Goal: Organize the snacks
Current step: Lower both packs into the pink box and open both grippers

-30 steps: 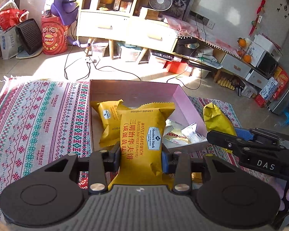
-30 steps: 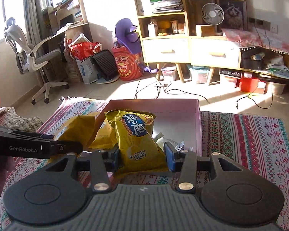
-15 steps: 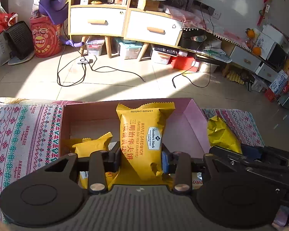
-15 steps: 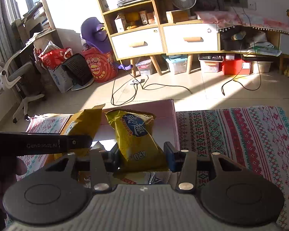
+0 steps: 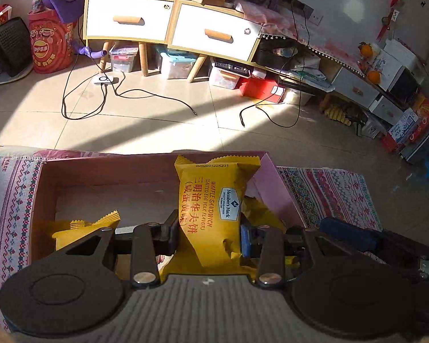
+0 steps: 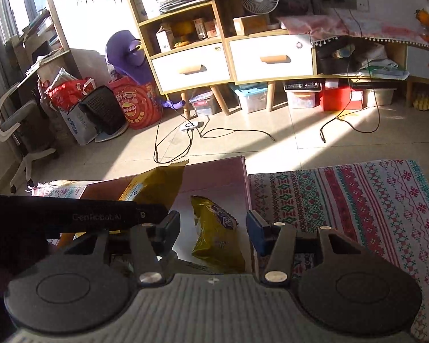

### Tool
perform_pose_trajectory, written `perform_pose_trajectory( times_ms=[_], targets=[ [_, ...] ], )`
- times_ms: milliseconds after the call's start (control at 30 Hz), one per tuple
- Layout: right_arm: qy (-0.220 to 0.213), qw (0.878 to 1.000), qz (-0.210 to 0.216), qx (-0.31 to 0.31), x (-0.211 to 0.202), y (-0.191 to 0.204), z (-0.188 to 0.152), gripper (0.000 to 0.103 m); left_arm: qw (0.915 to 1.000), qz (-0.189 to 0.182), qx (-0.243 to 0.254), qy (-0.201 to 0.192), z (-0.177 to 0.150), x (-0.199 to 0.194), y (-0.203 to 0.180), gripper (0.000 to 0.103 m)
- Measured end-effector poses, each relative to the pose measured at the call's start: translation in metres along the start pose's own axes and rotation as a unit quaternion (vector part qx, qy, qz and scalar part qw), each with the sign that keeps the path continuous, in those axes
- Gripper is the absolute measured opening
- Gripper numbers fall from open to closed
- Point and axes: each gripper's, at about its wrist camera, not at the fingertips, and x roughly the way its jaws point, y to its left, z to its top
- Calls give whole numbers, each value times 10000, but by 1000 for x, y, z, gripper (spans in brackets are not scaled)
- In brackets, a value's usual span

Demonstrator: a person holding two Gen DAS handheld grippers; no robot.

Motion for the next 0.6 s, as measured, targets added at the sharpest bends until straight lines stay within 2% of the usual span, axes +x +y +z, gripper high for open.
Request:
perform_pose_trajectory(
  times_ms=[33,100,200,600],
  targets=[
    [-1,10000,-7,6,-1,-1,1,49,10000,-49,-30,-6,1,1,-1,47],
    [-17,10000,-17,35,-3,-4,2,54,9999,-85,-111,-47,1,0,-2,55],
    [-31,10000,-36,41,-6,-6,4,56,9998,-77,-125,-101,2,-3,-2,64],
    [7,9999,-125,10,-27,-9,-2,68,9997,86,72,-209,-10,-30,-3,78]
  ],
)
